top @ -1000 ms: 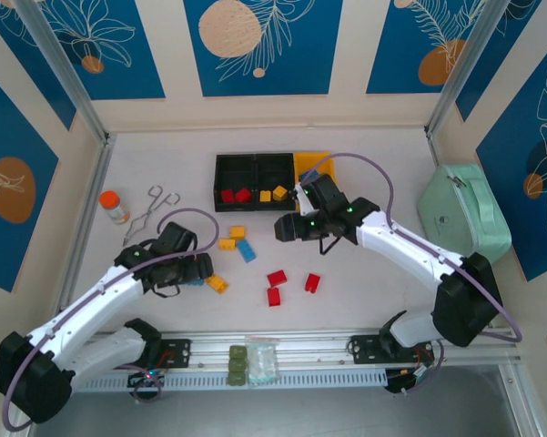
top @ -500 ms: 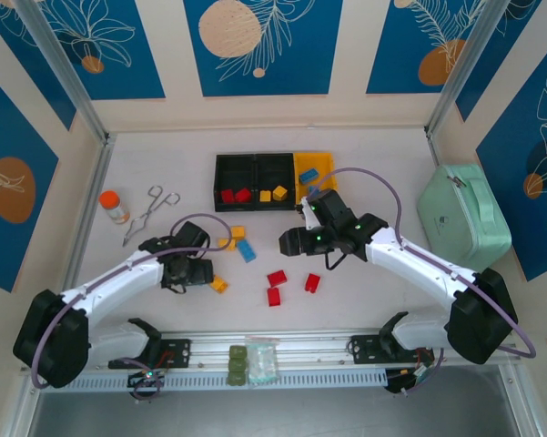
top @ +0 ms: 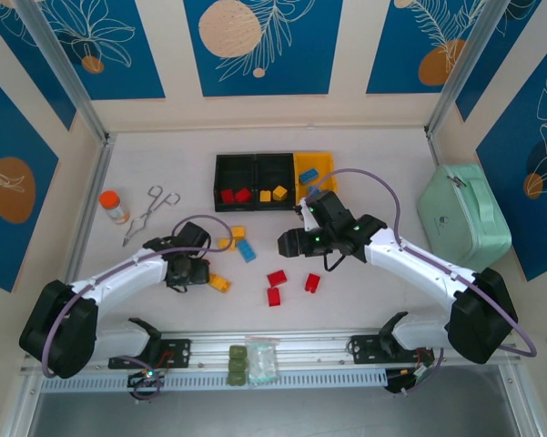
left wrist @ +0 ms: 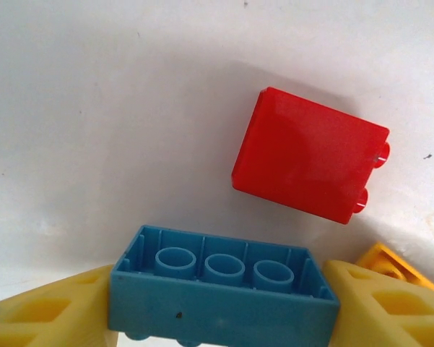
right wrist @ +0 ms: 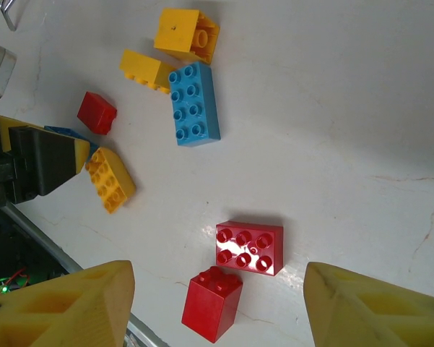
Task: Sort the legos into containers by color
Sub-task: Pick up the lego from the bottom-left of the table, then place the lego in the container.
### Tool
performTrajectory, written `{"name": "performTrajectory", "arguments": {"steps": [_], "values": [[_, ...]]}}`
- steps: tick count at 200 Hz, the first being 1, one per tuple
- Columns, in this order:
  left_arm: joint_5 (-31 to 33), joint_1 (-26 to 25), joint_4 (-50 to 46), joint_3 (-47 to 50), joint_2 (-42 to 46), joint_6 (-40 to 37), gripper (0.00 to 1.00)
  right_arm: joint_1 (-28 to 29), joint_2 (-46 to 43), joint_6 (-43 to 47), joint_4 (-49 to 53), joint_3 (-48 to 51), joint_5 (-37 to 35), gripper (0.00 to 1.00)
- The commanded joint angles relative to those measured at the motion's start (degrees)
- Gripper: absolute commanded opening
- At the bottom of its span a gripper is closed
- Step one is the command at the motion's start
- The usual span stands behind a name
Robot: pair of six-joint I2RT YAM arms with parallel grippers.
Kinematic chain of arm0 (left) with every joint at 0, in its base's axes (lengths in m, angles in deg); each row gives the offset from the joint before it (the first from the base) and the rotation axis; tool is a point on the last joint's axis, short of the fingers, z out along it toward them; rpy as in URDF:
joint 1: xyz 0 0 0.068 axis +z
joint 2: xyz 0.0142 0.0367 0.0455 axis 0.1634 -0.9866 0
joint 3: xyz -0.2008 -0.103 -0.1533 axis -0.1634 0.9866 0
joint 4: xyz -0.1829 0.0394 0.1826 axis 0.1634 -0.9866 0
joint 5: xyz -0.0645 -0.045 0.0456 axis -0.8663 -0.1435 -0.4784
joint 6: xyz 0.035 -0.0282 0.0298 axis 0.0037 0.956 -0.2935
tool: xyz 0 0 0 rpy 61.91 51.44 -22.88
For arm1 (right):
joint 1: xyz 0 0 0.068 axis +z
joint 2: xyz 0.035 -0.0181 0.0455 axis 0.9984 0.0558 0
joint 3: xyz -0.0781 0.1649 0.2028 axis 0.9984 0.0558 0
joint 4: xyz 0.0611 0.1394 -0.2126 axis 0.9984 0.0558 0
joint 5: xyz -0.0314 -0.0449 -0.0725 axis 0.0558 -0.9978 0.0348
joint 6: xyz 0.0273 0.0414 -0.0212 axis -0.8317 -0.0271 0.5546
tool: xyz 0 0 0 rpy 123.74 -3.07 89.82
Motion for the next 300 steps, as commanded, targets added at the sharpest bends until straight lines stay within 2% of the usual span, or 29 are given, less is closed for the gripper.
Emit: {"name": "performTrajectory", "arguments": {"steps": [1,67,125,188,234,300], "values": [[0.76,1.02,-0.76,0.38,0.53,-0.56,0.55,0.68,-1.73,-0.65,0.62,0.48,-0.18,0.63],[-0.38,1.02,-5.52,-6.06,4.88,-1.67,0.48,0.83,-3.15,-0.43,1.13,0.23,-0.77,0.63],[-5.6,0.34,-3.66,-16.04,0.61,-2.05,0.48,-1.6,-7.83,-1.6,3.37,1.68,-2.5,0.63],[-7.27,-4.73,-0.46,-31.63,-13.1,-3.58,0.47,-7.77,-16.95,-5.51,6.23,6.81,-5.55,0.63],[-8.43,-8.38,-0.27,-47.25,-26.09,-5.92,0.47,-12.4,-22.6,-7.41,8.32,9.73,-5.8,0.63],[-10.31,-10.75,-3.68,-71.63,-45.15,-8.71,0.47,-15.35,-26.93,-8.52,10.19,12.6,-5.54,0.63]]}}
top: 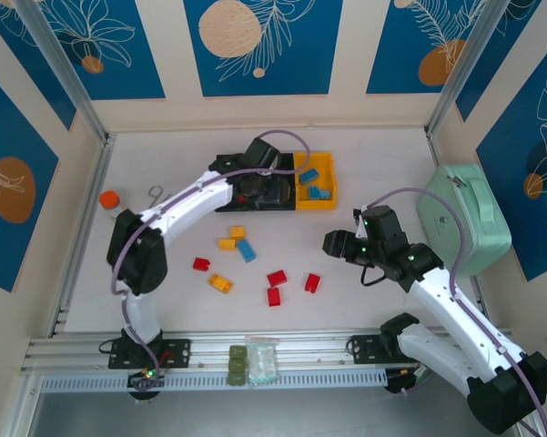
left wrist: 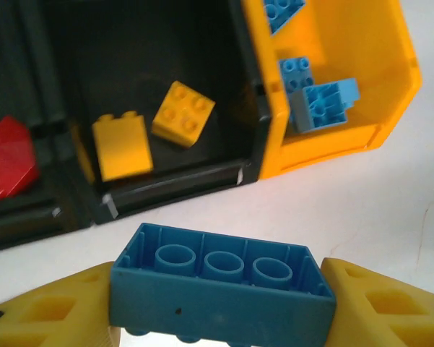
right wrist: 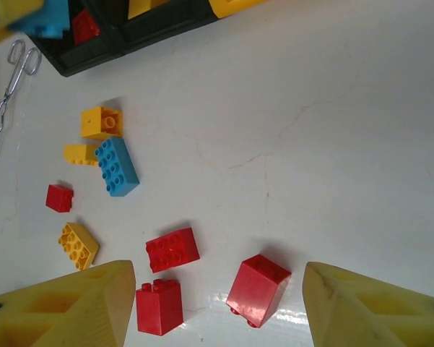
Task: Sort the legos into containers by color
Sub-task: Place the lego in the container.
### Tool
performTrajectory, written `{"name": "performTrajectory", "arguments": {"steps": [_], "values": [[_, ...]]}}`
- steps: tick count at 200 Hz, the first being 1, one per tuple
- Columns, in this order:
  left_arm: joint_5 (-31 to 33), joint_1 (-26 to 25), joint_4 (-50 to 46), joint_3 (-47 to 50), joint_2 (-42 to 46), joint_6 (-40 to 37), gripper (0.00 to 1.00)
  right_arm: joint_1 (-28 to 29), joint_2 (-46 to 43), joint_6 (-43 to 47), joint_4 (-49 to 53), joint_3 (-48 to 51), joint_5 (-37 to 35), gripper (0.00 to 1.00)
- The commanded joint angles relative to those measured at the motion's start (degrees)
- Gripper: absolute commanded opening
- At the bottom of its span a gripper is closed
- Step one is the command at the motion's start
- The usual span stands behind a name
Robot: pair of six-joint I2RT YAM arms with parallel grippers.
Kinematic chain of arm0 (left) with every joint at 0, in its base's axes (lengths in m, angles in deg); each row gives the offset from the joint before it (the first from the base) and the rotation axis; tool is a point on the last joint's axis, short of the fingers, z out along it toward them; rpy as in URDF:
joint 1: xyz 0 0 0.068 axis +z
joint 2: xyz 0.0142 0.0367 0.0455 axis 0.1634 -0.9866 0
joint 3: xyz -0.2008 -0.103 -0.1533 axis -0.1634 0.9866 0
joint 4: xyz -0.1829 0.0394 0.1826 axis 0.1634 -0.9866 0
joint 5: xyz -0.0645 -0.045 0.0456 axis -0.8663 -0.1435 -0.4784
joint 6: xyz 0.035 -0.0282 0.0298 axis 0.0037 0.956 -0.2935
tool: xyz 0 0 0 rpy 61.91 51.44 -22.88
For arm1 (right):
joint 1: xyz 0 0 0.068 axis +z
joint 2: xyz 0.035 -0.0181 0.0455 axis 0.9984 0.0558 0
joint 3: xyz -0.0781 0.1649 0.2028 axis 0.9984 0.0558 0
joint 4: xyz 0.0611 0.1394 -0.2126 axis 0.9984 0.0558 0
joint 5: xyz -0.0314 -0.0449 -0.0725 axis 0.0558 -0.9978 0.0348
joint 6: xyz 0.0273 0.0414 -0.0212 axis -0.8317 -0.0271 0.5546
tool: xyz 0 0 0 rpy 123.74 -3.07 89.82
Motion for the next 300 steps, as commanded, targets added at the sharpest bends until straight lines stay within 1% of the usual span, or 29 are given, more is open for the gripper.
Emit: {"name": "performTrajectory", "arguments": {"steps": [1,67,95,131,195,212,230,256,268,300], "values": [[-1.67,-0.94,-2.82,-8.61,-5.62,-2.47,0.47,-0.94,-1.65,-1.04,2.01,1.13,0.03,0.63],[-1.86,-1.62,-9.32,-35.97,-24.21,-5.63,0.47,-3.01,-4.15,-1.91,3.29,3.31,0.33,0.63],[-0.93,-1.82,-9.5,-42.6,-29.29,-7.92,0.47,-3.69,-5.01,-1.91,3.82,3.84,0.41,0.63],[-1.47,-1.83,-6.05,-43.18,-31.6,-9.73,0.47,-4.67,-5.62,-1.92,3.74,4.91,1.08,0.63],[-2.29,-2.29,-4.26,-45.47,-34.39,-10.25,0.48,-5.47,-5.67,-2.0,3.43,5.61,1.56,0.62],[-2.2,-2.32,-3.79,-45.43,-34.65,-10.51,0.51,-5.53,-5.67,-2.01,3.4,5.76,1.64,0.62],[-2.11,-2.32,-3.63,-45.55,-34.61,-10.6,0.61,-5.63,-5.64,-2.09,3.39,5.79,1.69,0.62],[-1.98,-2.51,-3.37,-45.53,-33.8,-10.77,0.68,-5.75,-5.56,-2.0,3.13,5.71,1.79,0.62],[-1.94,-2.54,-3.22,-45.54,-33.2,-10.93,0.72,-5.83,-5.34,-2.0,2.92,5.79,1.99,0.62],[-1.5,-2.6,-3.01,-45.51,-31.73,-11.42,0.77,-5.83,-5.05,-1.92,2.68,5.48,2.35,0.62]]}}
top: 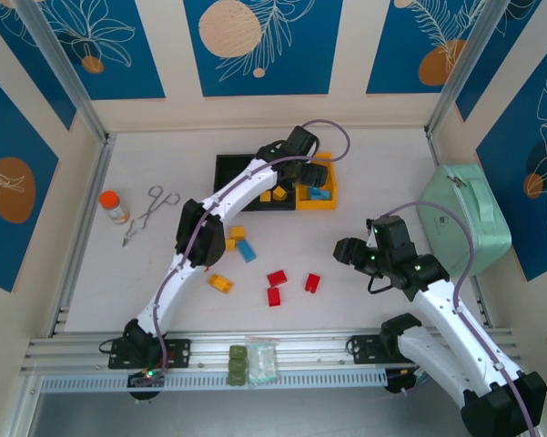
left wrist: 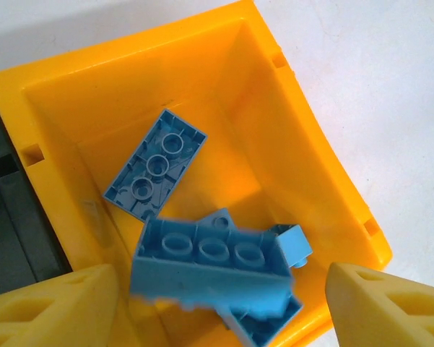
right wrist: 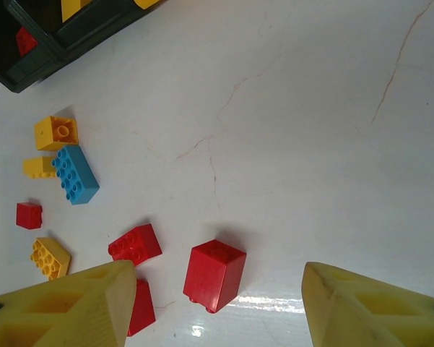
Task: Sort the legos into containers by color
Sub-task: Place the lego in the container, then pick up the lego from the bottom-center of the table.
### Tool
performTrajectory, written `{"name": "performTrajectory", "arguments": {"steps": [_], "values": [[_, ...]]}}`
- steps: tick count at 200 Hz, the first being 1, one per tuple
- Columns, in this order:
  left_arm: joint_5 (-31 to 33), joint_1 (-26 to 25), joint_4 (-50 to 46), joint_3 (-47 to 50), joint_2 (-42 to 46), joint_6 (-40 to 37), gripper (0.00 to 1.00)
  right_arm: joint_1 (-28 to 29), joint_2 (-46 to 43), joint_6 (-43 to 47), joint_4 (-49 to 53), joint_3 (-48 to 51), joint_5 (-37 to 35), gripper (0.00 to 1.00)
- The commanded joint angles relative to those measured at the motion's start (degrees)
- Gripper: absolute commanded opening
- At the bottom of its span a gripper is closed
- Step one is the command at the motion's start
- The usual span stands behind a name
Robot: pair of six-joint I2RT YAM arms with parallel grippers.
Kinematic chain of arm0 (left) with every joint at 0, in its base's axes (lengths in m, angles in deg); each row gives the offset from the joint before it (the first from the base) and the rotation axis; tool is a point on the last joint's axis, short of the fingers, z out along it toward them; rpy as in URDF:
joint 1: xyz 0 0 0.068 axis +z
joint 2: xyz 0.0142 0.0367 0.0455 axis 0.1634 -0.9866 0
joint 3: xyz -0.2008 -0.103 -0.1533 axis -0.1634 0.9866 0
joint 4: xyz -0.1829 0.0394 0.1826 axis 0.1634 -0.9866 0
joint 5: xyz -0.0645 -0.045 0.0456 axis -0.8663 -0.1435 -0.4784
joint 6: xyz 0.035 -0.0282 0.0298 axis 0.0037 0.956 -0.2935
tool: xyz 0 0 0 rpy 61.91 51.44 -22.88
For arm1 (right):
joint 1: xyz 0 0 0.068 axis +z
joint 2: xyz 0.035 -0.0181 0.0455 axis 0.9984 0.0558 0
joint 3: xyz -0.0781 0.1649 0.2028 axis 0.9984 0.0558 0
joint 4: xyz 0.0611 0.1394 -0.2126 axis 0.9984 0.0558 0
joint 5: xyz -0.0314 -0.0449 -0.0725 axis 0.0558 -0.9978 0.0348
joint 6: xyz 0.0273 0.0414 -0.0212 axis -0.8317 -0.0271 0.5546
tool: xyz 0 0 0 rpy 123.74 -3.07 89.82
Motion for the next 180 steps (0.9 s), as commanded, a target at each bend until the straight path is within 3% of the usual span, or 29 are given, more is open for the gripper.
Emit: {"name": "performTrajectory", "arguments": {"steps": [1,70,110,180], "values": [[-0.12,-0.73,1.12,-2.17,2.16,-1.52,0.77,-0.23,-0.14,-0.39,0.15,0.5,1.59,0.62],[-1.82,-1.2,-0.66,2.4,9.87,-1.29,0.74,0.05,0.62,-0.13,-0.12,0.41,2.53,0.62],[-3.81,-1.11,6.94,23.51,24.49,-0.47,0.75,3.43,4.43,-2.36,0.65,-0.3,0.18,0.62],[-13.73,1.02,15.4,61.9,50.89,4.01,0.75,18.0,16.67,-14.32,2.68,-3.59,-10.56,0.64]]}}
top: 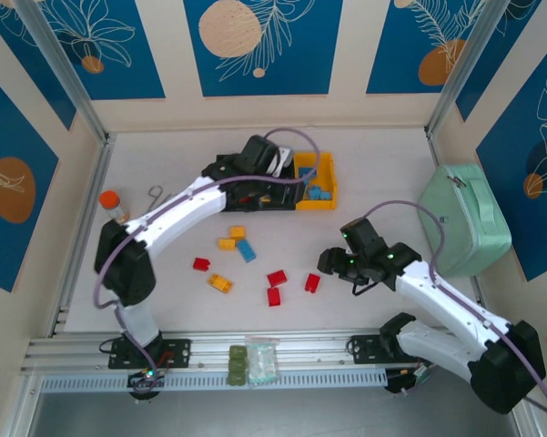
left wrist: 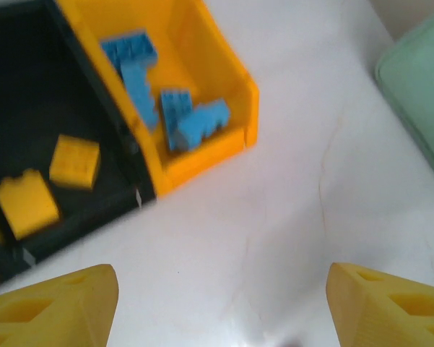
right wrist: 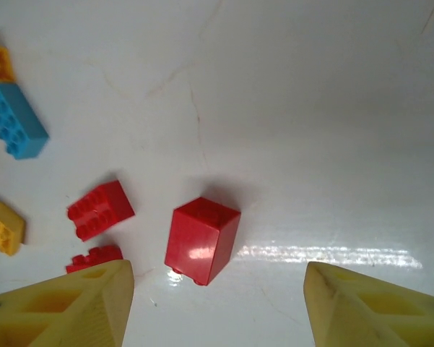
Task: Sort the legos into containers by color
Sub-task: Pick up the lego from the bottom-center of the table.
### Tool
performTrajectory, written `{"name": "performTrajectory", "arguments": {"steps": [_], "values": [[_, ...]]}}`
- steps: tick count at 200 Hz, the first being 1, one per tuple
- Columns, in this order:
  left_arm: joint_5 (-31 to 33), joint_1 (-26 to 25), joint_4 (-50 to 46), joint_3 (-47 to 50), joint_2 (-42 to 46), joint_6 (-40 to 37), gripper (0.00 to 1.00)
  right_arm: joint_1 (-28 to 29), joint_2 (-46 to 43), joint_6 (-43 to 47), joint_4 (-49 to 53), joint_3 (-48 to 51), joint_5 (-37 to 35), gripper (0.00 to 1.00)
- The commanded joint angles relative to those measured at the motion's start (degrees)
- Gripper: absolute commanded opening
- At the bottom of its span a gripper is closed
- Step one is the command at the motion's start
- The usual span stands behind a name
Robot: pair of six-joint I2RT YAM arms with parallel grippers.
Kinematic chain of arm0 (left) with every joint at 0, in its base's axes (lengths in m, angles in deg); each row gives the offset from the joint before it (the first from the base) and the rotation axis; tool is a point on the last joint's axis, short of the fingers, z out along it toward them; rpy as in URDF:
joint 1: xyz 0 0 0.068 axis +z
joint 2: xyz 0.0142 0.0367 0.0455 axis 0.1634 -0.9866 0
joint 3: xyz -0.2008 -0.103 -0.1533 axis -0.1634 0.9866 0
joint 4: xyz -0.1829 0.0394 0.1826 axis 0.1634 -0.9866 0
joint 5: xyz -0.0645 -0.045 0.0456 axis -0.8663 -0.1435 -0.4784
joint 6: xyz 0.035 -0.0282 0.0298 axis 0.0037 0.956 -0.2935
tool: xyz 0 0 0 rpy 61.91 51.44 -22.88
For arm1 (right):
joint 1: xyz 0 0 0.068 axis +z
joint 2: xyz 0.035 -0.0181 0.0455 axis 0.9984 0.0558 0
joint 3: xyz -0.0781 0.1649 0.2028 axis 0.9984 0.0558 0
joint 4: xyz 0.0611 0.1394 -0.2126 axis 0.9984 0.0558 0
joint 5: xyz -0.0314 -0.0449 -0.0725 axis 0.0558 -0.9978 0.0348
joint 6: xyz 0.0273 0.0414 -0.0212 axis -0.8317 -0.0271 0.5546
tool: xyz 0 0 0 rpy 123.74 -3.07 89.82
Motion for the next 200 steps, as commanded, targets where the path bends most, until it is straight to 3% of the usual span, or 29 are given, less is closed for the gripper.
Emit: {"name": "performTrajectory", "arguments": {"steps": [1,57,122,141,183,200], "values": [[-6.22,1.1,2.97,10.57,7.28,2.36,0.75,4.14,3.72,-6.39,1.73,-2.35,-5.06,0.64],[-7.53,1.69,3.61,32.81,23.4,6.8,0.75,9.19,14.0,-11.98,-0.63,-4.94,-7.95,0.65],[-6.71,1.73,4.9,43.19,29.33,10.66,0.75,12.12,24.32,-13.92,-3.59,-8.06,-6.67,0.63],[-6.91,1.8,5.17,44.1,29.67,11.12,0.75,12.38,25.78,-14.36,-3.83,-8.14,-6.69,0.56],[-6.4,1.79,4.54,45.63,30.98,11.91,0.74,12.69,26.53,-13.43,-3.47,-8.97,-7.1,0.28],[-5.02,1.73,3.49,46.04,32.47,12.39,0.74,12.67,25.96,-12.23,-2.63,-10.41,-7.57,0.23]]}}
